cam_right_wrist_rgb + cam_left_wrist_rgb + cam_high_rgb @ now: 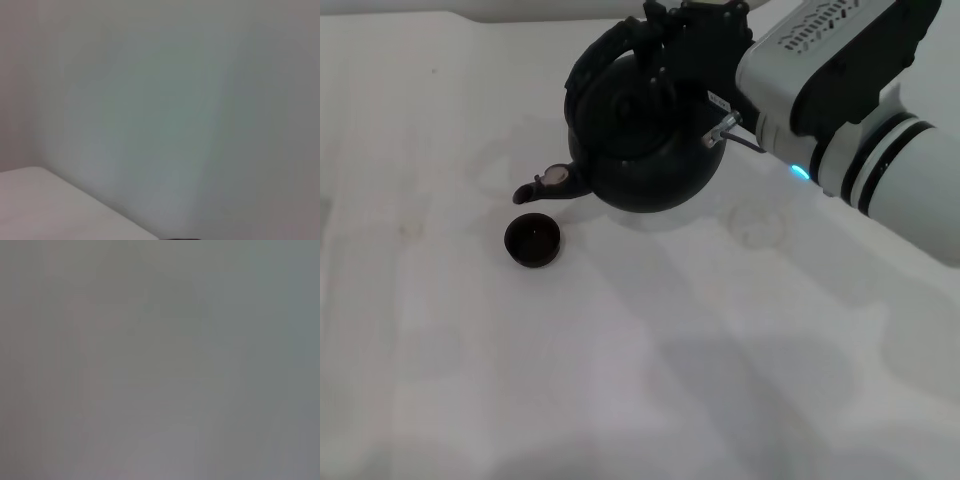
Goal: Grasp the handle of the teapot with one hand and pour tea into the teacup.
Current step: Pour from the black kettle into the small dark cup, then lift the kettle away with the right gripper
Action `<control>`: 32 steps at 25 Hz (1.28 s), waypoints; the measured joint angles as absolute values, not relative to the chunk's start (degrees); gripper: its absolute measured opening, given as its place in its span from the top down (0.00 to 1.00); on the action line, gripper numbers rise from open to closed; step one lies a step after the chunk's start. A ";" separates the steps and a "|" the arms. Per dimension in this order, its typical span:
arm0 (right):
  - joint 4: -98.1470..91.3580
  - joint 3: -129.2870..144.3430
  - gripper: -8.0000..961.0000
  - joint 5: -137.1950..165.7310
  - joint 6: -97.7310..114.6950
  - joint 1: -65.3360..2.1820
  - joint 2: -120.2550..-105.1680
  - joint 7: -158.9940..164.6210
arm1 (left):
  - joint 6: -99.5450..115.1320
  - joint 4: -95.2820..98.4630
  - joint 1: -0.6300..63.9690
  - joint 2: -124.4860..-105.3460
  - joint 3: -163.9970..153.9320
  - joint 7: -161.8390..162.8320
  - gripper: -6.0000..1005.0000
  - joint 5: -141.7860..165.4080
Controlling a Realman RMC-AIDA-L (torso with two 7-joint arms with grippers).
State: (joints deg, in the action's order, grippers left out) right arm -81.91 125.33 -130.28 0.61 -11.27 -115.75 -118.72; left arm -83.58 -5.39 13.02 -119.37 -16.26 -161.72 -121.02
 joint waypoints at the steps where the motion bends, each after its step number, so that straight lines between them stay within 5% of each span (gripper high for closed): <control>1: -81.91 125.56 0.81 -130.27 0.78 -11.29 -115.78 -119.10 | -83.57 -5.37 13.12 -119.36 -16.26 -161.72 0.11 -121.02; 32: -79.70 129.05 0.83 -130.26 6.09 -15.03 -116.20 -126.60 | -83.40 -5.45 14.06 -119.39 -16.26 -161.72 0.11 -121.03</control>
State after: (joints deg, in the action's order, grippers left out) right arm -79.70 129.05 -130.26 6.09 -15.03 -116.20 -126.60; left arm -83.40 -5.45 14.06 -119.39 -16.26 -161.72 -121.03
